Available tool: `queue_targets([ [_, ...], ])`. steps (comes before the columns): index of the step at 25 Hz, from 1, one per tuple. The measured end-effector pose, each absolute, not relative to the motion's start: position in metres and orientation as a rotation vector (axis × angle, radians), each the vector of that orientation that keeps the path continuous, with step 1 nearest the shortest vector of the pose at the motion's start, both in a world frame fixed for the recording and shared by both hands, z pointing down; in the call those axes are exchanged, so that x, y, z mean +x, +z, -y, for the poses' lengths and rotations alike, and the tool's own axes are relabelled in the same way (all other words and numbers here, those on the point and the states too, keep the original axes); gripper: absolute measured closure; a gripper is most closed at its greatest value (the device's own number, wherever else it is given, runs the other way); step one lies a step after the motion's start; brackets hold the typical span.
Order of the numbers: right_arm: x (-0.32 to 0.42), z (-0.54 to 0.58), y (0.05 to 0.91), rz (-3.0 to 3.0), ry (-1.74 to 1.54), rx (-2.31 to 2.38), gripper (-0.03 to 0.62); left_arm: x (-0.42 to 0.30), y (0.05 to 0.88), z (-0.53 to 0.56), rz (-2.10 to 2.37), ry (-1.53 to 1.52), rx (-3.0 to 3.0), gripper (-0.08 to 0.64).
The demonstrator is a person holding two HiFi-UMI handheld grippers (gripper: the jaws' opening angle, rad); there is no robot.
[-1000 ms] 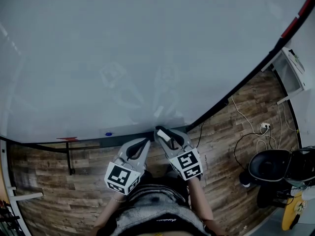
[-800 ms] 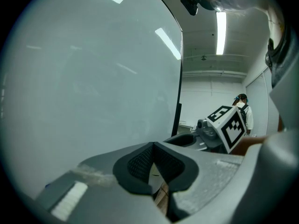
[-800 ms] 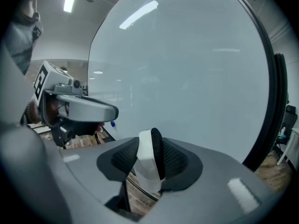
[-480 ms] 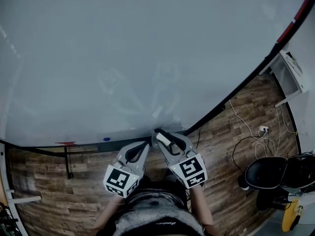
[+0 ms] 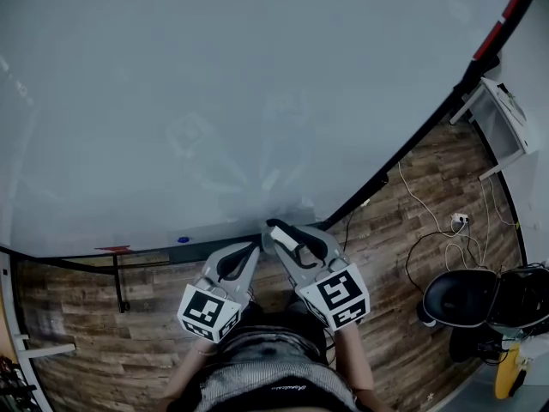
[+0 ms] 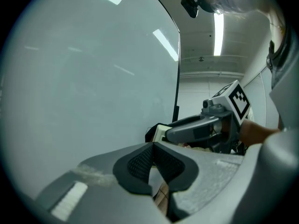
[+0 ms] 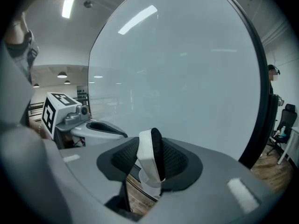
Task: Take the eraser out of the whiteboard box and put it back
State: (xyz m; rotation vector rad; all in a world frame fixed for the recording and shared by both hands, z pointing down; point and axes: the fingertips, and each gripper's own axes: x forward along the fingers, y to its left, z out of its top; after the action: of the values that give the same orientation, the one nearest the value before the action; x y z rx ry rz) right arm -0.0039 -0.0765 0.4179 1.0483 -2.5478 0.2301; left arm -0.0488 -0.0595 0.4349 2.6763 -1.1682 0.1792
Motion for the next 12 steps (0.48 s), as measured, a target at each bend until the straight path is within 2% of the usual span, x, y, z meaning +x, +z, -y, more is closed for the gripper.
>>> queue_targets([
  [12,-0.008,0.074,0.399,2.582,0.214,1.012,0.439,-0.049,0.432,0.060,1.161,0.147,2.655,0.559],
])
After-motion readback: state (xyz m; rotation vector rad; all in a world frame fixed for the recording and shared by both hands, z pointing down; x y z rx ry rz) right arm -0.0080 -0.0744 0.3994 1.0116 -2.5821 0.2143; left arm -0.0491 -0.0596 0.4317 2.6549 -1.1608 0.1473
